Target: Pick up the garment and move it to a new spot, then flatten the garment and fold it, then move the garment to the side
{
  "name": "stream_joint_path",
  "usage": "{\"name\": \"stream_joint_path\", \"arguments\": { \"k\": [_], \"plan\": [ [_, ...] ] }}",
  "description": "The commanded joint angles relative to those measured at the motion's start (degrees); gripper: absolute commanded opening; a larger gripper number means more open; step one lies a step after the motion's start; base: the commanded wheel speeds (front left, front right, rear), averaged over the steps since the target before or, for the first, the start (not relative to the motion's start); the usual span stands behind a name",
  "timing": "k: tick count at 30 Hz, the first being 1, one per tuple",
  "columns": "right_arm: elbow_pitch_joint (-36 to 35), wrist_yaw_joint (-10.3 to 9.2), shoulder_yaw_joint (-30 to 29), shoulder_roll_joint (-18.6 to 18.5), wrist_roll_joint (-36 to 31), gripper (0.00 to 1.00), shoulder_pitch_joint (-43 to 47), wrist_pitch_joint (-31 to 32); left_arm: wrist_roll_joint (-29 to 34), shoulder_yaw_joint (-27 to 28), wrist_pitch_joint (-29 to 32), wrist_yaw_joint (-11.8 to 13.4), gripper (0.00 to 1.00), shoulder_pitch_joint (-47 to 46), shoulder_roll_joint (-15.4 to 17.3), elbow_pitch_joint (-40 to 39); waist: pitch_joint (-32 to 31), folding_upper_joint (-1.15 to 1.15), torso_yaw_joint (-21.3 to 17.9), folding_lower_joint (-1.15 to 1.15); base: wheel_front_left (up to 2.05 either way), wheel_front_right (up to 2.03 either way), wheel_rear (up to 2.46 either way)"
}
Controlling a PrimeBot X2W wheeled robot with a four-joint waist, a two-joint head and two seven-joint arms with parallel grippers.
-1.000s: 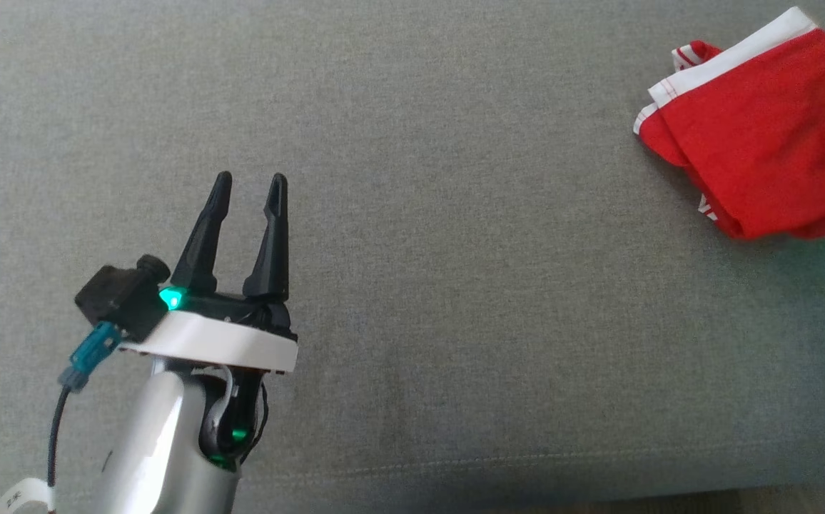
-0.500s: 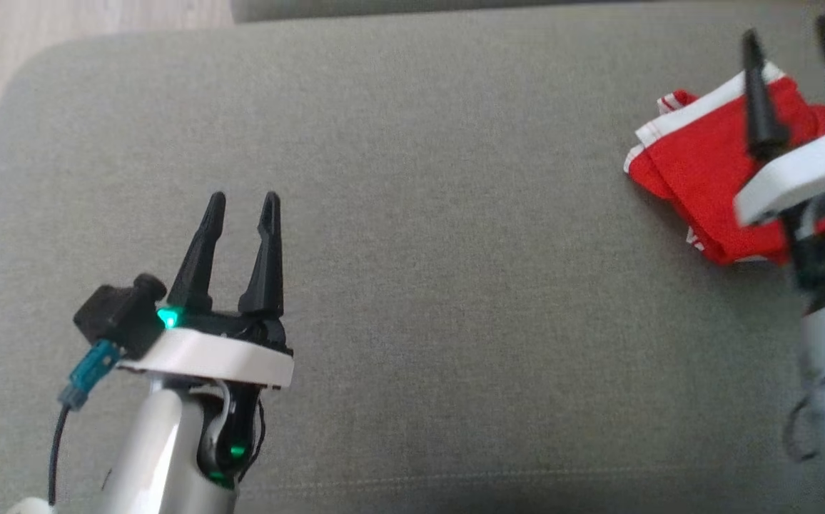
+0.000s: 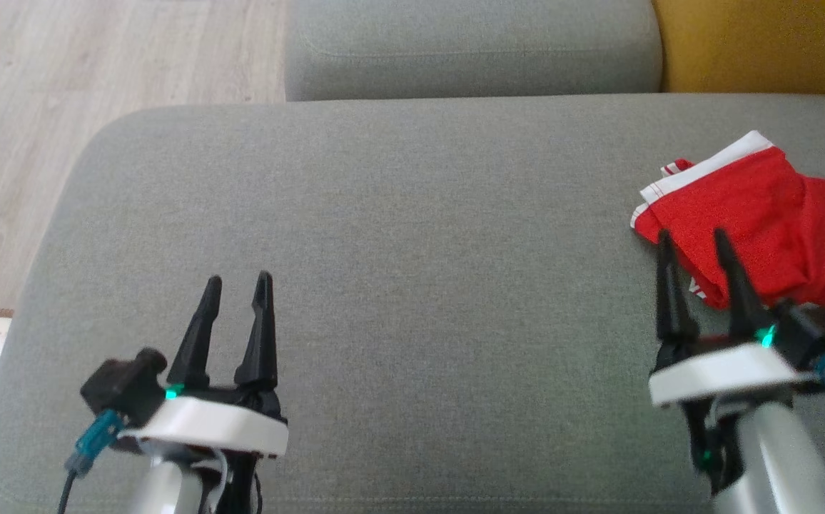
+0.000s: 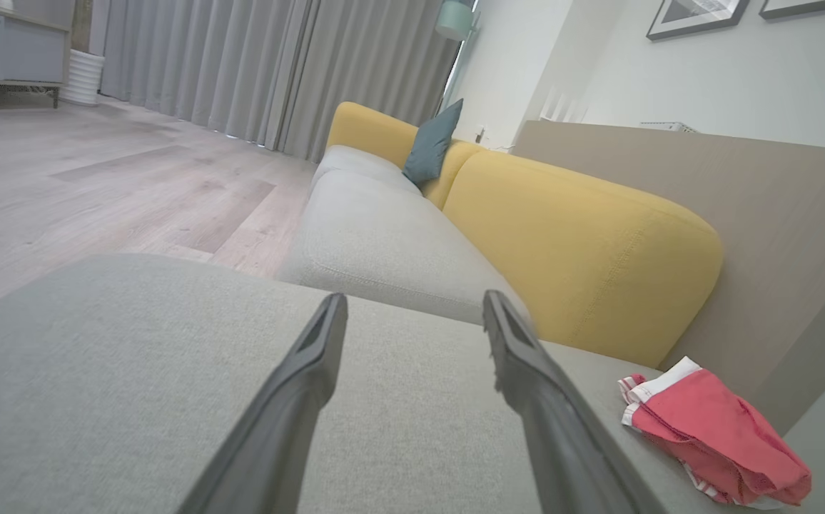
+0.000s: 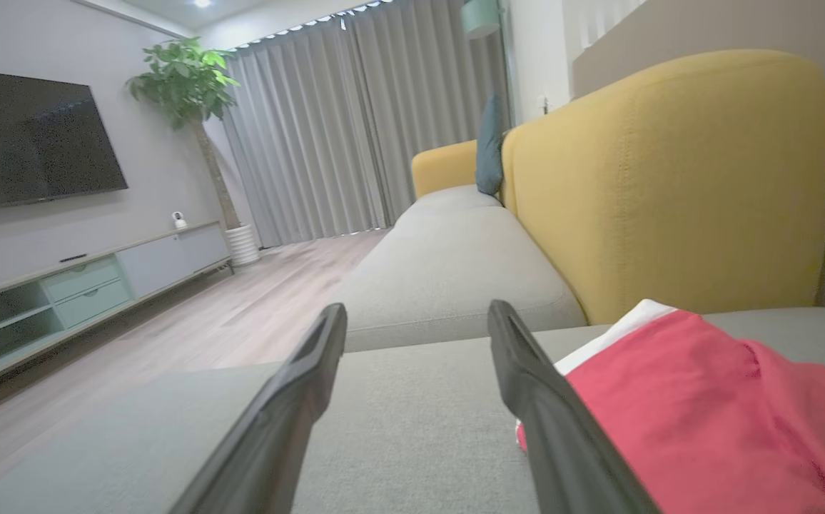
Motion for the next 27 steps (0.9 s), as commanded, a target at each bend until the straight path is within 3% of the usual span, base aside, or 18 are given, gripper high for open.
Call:
{"name": "stream_joint_path", "arguments": {
  "k": [1, 13, 27],
  "plan": [
    [-2.0, 0.37, 1.9, 0.3, -0.3, 1.00, -1.4, -1.1, 0.2, 2.3, -0.4, -0.1, 1.00, -1.7, 0.3, -2.2, -0.4, 0.00, 0.3, 0.00, 0.00, 0.00, 0.00],
    [-1.9, 0.37, 2.7, 0.3, 2.0, 1.00, 4.5, -4.1, 1.8, 4.2, -0.4, -0.6, 1.00, 2.0, 0.3, -4.3, -1.1, 0.00, 0.2, 0.00, 0.00, 0.00, 0.00],
    [-2.6, 0.37, 2.9, 0.3, -0.2, 1.00, 5.9, -4.1, 2.3, 4.2, -0.4, 0.2, 1.00, 2.7, 0.3, -5.3, -0.8, 0.00, 0.1, 0.00, 0.00, 0.00, 0.00]
  ]
}}
